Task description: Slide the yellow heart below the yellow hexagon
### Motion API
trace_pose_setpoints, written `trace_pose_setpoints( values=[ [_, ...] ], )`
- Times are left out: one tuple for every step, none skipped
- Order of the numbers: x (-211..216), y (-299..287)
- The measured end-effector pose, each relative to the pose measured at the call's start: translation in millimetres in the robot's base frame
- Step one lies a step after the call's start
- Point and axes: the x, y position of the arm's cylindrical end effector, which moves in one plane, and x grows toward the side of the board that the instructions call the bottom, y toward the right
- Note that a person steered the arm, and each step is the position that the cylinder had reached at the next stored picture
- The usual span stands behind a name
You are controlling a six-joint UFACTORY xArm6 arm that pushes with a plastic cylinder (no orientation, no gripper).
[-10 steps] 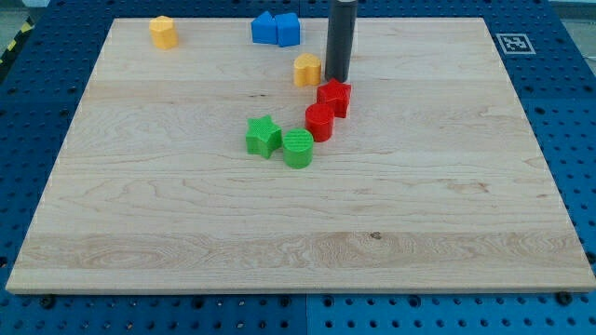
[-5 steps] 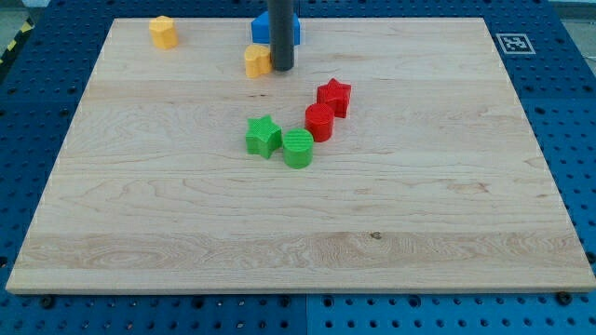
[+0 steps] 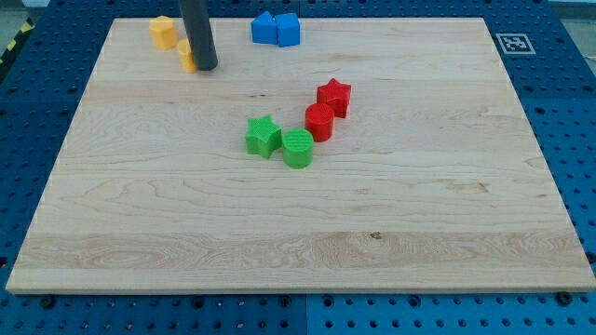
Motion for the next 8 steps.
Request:
trace_pose_setpoints(
  values=[
    [-14.5,0.0],
    [-22.1,-5.8],
    [-22.6,-15.2],
    [-22.6,-26.0],
    [-22.6,-26.1],
    [-28.2,-24.4],
    [-34.5,-24.6],
    [-39.0,-30.8]
  ],
)
